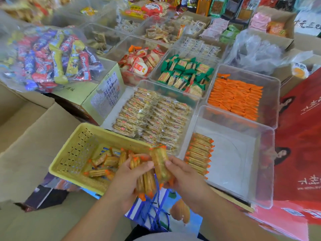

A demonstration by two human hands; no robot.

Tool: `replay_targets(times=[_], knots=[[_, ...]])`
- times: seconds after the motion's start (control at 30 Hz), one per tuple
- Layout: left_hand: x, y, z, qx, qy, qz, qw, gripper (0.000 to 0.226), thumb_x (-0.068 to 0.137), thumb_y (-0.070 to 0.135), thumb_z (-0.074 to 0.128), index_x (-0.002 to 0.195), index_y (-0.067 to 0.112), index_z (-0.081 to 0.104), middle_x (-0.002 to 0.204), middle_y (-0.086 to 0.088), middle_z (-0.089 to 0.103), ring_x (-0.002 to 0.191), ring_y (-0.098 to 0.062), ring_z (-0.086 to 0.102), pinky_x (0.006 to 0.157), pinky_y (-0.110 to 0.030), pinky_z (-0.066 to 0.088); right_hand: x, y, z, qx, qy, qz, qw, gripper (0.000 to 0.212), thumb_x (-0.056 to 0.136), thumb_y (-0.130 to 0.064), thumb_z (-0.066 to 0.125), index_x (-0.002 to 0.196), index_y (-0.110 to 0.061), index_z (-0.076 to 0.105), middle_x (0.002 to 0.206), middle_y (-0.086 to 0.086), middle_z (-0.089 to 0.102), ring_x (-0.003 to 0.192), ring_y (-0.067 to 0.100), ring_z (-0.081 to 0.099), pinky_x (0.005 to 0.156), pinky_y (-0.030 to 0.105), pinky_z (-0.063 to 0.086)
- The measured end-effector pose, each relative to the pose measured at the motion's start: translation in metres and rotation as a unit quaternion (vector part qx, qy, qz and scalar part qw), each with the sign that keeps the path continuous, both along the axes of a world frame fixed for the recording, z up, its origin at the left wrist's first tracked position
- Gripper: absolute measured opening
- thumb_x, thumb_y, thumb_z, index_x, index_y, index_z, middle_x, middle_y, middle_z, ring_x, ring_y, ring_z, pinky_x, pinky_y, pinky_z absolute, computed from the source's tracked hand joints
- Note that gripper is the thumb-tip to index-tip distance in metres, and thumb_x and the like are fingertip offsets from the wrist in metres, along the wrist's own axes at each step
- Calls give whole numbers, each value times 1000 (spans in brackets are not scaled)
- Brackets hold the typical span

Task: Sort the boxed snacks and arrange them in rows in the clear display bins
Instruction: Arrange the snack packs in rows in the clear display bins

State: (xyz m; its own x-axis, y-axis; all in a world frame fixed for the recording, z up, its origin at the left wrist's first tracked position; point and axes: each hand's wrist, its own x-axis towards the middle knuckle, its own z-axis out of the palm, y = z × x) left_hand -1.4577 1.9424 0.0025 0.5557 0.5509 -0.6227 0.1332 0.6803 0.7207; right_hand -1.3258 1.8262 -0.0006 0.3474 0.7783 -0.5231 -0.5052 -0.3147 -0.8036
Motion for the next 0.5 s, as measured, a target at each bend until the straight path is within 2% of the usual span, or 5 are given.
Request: replay_targets(times=[0.1, 0.2, 0.3, 0.4, 0.5], knots=[[19, -26, -6, -4, -11, 40, 999, 55, 63, 8, 84, 116, 2, 67, 100, -29, 68, 74, -35, 70, 55, -40, 58, 20, -26, -5, 8, 88, -17, 996, 27, 103, -25, 52, 125, -18, 68, 116, 19, 70, 93, 25, 65, 76, 36, 53], [40, -50, -7, 27, -17, 60, 998, 45, 62, 3, 79, 105, 18, 76, 104, -18, 75, 81, -32, 74, 62, -41, 61, 36, -45, -9, -1, 103, 3, 995, 28, 105, -26, 49, 125, -18, 66, 106, 20, 63, 90, 29, 57, 80, 43, 46], [57, -71, -5, 60, 2, 64, 996, 55, 62, 1, 80, 109, 29, 76, 107, -17, 76, 83, -34, 75, 65, -50, 62, 49, -57, -7, 19, 152, 21, 988, 35, 103, -31, 48, 130, -15, 63, 110, 19, 68, 87, 32, 64, 85, 50, 50], [68, -85, 1, 80, 8, 69, 994, 64, 62, 1, 78, 117, 33, 73, 107, -19, 76, 87, -39, 75, 70, -54, 62, 57, -64, -1, 46, 229, 36, 972, 39, 109, -35, 37, 133, -18, 63, 126, 15, 69, 105, 36, 69, 88, 55, 55], [79, -93, 7, 115, 33, 73, 990, 58, 64, 21, 84, 118, 38, 71, 107, -15, 77, 91, -36, 76, 74, -52, 63, 62, -68, 1, 49, 271, 50, 960, 44, 110, -38, 32, 136, -18, 61, 130, 15, 67, 113, 34, 67, 85, 50, 56]])
